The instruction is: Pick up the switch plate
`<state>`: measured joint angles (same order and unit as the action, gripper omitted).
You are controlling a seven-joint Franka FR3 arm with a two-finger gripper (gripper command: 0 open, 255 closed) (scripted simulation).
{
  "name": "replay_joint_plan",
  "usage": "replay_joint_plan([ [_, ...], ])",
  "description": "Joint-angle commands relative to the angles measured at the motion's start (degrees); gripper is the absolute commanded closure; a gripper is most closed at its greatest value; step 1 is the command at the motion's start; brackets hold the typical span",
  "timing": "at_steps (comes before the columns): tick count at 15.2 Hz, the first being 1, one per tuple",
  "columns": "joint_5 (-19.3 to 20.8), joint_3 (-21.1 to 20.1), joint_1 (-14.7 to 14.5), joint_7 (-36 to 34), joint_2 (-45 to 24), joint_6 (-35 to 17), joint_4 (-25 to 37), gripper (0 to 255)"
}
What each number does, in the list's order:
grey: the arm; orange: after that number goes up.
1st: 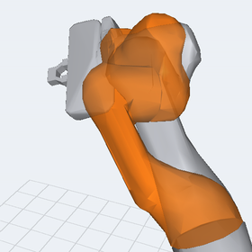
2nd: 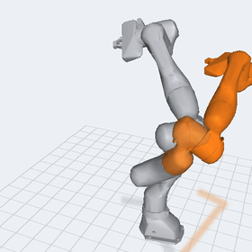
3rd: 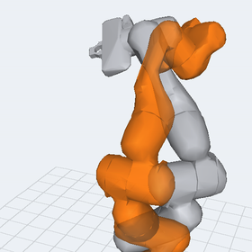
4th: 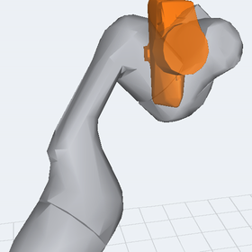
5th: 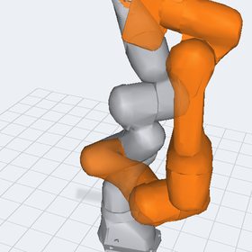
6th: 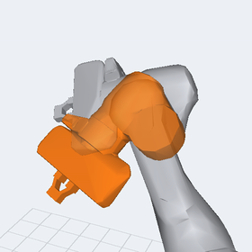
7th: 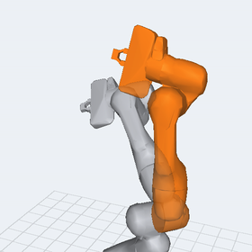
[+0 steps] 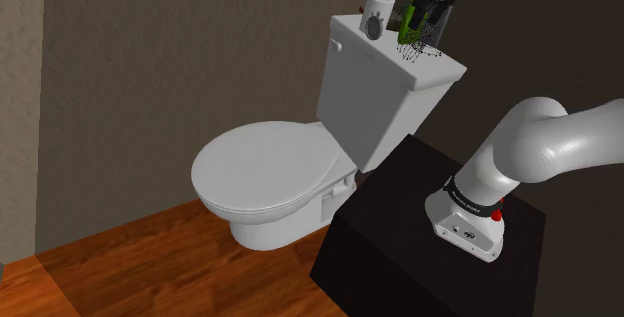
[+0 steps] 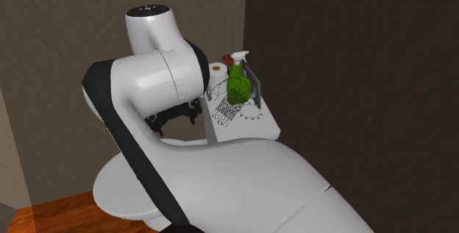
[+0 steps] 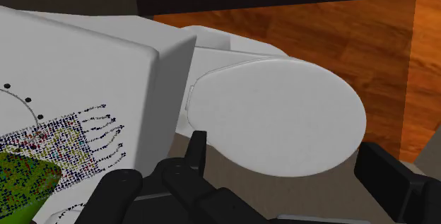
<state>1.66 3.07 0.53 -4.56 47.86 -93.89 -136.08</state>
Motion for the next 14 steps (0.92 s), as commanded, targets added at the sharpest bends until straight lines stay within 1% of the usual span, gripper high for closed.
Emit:
replay_joint_plan([
  [1,0.0,0.0,0.0,0.0,0.0,0.0,0.0,0],
  [8,4.9,7.2,3.0,6.3,-8.2,-2.2,5.9,0],
  [14,7.5,13.2,4.8,11.6,-16.5,-3.8,13.0,0],
])
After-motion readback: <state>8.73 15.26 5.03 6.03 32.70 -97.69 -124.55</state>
